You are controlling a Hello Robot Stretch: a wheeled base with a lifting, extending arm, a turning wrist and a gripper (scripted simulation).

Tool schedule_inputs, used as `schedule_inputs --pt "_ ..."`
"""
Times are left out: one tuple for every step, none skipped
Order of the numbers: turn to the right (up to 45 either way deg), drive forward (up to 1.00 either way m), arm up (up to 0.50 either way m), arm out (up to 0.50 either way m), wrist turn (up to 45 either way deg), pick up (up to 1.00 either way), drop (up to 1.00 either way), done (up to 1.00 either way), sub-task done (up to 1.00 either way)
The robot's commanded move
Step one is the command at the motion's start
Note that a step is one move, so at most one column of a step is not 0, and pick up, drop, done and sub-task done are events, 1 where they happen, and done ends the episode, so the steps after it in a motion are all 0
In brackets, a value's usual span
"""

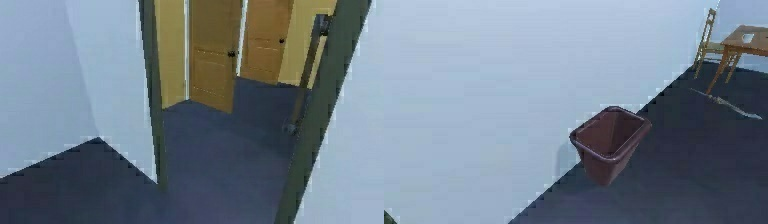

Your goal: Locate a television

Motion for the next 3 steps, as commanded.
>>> schedule_inputs --pt "-3.0 0.0 0.0 0.0 0.0 0.0 0.0 0.0 0.0" --pt "0.0 0.8 0.0 0.0 0.0 0.0 0.0 0.0 0.0" --pt "42.0 0.0 0.0 0.0 0.0 0.0 0.0 0.0 0.0"
